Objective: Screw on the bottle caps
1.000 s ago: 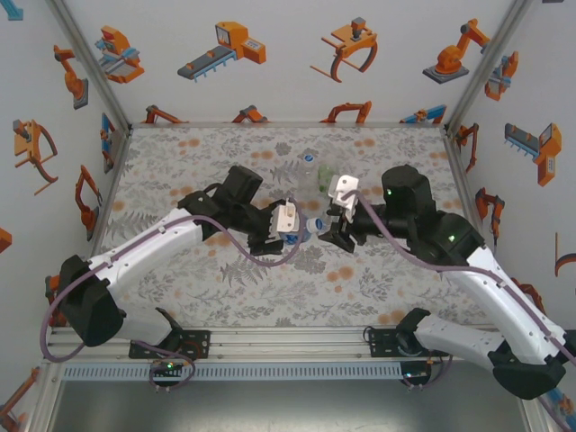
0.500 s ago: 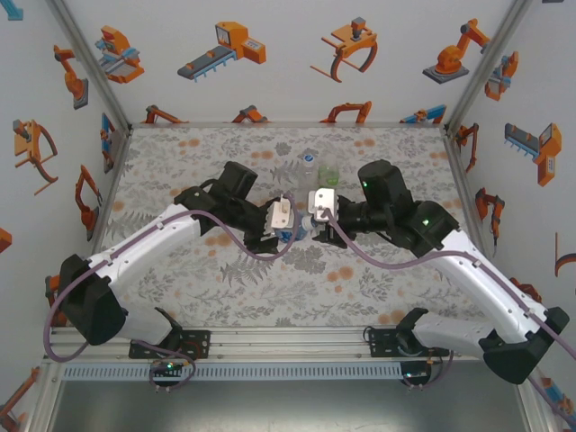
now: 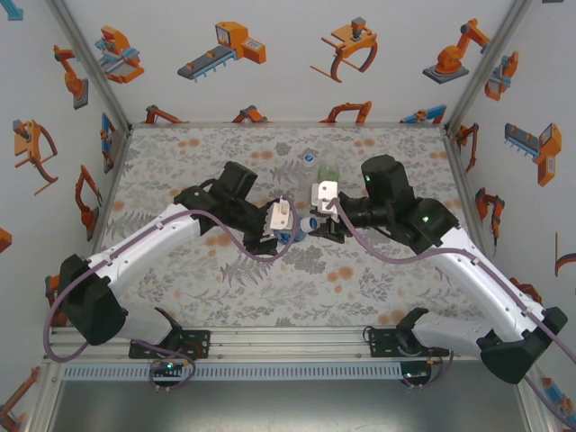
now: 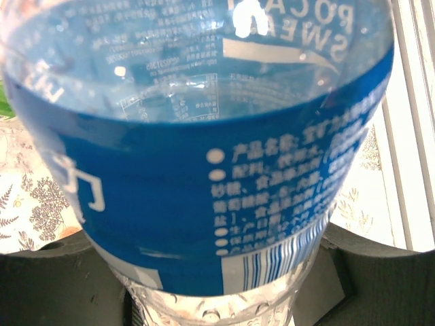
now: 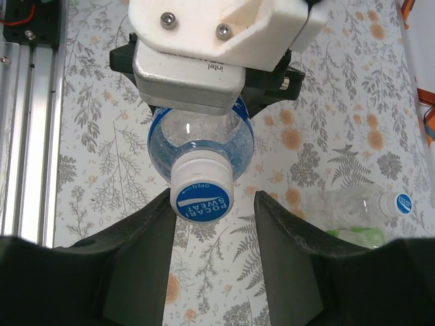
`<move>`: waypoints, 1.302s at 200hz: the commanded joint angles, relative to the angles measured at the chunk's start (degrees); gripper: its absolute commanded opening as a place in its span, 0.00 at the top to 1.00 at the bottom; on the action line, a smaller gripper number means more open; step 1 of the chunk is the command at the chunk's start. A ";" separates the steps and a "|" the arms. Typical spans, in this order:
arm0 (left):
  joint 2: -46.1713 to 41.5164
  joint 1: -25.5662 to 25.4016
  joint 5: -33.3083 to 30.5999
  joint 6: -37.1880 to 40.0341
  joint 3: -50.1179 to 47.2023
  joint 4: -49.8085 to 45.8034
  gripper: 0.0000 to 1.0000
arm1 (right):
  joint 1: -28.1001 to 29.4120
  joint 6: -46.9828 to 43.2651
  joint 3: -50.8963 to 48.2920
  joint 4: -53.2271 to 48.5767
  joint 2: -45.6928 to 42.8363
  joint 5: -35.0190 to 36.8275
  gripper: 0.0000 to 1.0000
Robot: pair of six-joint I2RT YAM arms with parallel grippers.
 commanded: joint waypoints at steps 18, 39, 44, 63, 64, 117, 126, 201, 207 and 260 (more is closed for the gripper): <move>-0.29 -0.03 2.09 1.45 1.56 -1.35 1.00 | -0.34 0.52 1.16 1.76 -0.56 -5.21 0.52; -0.30 -0.07 1.94 1.42 1.60 -1.38 1.00 | -0.31 0.60 1.16 1.59 -0.47 -5.30 0.52; -0.26 -0.03 1.91 1.36 1.58 -1.36 1.00 | -0.26 0.58 1.07 1.45 -0.43 -4.95 0.52; -0.32 -0.10 1.95 1.38 1.56 -1.34 1.00 | -0.33 0.49 0.74 1.24 -0.68 -3.71 0.53; -0.32 -0.10 1.93 1.40 1.58 -1.32 1.00 | -0.30 0.51 0.73 1.28 -0.69 -3.67 0.53; 0.02 -0.02 1.67 1.37 1.60 -1.33 1.00 | -0.53 0.87 0.46 1.27 -2.24 -2.23 0.53; 0.11 -0.05 1.65 1.39 1.60 -1.39 1.00 | -0.61 0.96 0.35 1.25 -2.41 -2.30 0.53; -0.26 -0.02 1.77 1.36 1.60 -1.34 1.00 | -0.61 7.60 0.05 2.65 -1.10 -1.14 0.77; -0.30 -0.04 1.54 1.41 1.60 -1.33 1.00 | -0.62 10.12 -0.28 3.32 -1.15 -0.57 0.80; -0.36 -0.06 -0.27 0.22 1.51 -0.37 1.00 | -0.62 56.06 -7.04 12.15 -5.10 13.90 1.00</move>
